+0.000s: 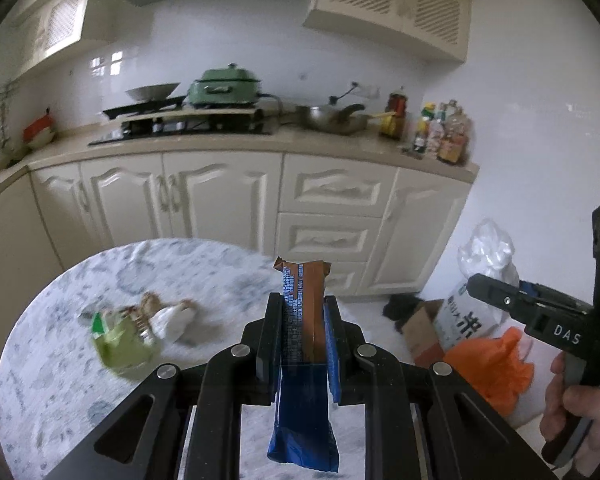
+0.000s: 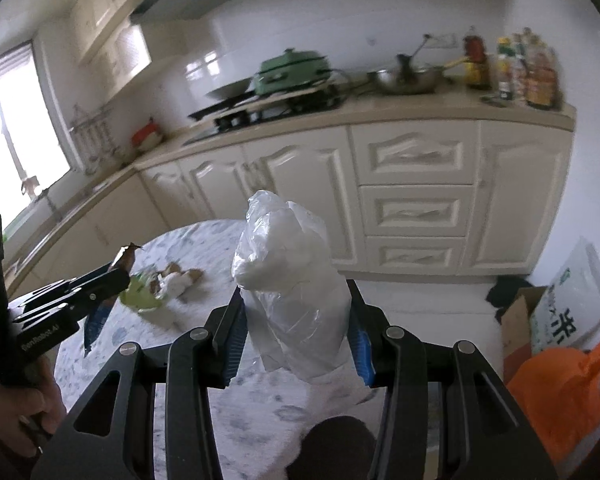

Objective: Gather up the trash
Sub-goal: 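Lift both held items and carry them over the blue bin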

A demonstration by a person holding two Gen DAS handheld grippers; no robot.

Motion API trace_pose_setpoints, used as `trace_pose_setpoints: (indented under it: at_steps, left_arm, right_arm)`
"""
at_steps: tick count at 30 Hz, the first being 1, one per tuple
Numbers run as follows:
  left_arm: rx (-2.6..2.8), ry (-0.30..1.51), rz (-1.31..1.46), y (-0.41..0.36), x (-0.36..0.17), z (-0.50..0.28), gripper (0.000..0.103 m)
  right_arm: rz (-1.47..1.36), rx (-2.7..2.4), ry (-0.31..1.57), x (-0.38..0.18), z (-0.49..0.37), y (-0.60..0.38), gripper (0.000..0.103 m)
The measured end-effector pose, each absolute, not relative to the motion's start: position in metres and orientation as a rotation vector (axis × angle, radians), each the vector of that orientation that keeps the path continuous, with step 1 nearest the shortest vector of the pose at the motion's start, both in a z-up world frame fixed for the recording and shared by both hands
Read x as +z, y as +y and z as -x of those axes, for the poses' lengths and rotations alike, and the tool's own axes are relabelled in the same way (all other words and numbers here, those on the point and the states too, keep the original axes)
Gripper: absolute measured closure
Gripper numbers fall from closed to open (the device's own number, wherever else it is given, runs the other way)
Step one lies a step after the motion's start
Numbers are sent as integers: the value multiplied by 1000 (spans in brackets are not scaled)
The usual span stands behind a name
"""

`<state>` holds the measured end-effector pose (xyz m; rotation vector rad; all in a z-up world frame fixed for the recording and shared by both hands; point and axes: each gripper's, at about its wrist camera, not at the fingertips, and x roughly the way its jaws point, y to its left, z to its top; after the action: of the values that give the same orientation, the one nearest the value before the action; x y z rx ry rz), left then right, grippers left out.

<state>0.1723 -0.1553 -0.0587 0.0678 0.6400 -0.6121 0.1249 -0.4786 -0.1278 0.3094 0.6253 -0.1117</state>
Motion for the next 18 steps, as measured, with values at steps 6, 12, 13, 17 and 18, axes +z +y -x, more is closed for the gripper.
trace_pose_setpoints:
  at_steps: [6, 12, 13, 17, 18]
  left_arm:
    - [-688, 610, -60, -193, -53, -171, 88]
    - [-768, 597, -67, -239, -56, -176, 88]
    - [-784, 599, -69, -248, -58, -177, 88]
    - [-834, 614, -76, -279, -67, -186, 88]
    - [-852, 623, -79, -290, -71, -188, 88]
  right_arm:
    - [-350, -213, 590, -120, -94, -520, 58]
    - [-389, -308, 574, -121, -68, -560, 58]
    - [-392, -318, 574, -122, -65, -564, 58]
    - [-419, -371, 584, -131, -53, -588, 58]
    - [-427, -381, 588, -134, -50, -593, 58]
